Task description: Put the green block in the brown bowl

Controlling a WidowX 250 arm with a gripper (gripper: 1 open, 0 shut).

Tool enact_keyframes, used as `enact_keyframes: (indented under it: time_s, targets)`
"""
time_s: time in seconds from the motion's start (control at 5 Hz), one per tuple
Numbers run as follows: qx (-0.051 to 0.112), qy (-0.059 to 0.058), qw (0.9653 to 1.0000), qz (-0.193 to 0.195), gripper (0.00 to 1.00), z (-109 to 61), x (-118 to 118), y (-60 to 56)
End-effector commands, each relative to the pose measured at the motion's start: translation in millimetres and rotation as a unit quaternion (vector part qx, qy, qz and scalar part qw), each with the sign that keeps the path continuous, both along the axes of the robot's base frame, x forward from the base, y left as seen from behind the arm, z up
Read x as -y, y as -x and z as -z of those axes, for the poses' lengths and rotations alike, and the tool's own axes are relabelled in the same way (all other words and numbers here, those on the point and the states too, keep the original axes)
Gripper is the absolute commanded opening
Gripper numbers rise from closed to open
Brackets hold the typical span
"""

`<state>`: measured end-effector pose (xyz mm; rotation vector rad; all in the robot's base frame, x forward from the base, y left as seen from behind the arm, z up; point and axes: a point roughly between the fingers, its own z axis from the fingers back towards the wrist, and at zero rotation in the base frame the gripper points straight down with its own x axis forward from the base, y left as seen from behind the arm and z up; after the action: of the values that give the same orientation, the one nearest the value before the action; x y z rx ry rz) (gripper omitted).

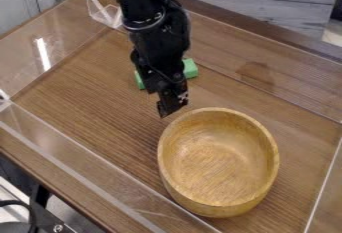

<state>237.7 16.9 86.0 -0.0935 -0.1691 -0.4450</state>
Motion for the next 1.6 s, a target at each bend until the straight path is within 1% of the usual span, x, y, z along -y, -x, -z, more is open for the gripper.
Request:
enact_keyframes:
  time_s: [0.0,0.2,0.4,0.6,0.8,1.0,1.4]
  targets:
    - [0.03,-0.012,0.9994,0.01,1.0,-8.8,-11,-14.0]
    - [0.034,-0.012,0.9983,0.045,1.0,-8.6,10,-2.4]
    - [0.038,-0.012,0.9961,0.079,1.0,-7.9,29,6.6]
    - [0.044,-0.014,0.993,0.109,1.0,-0.1,44,13.0]
    - [0.046,-0.015,0.9908,0.126,1.0,10.3,54,16.4]
    - [0.045,-0.015,0.9899,0.134,1.0,21.5,58,14.8]
    - [0.041,-0.009,0.9897,0.137,1.0,37.6,59,10.5]
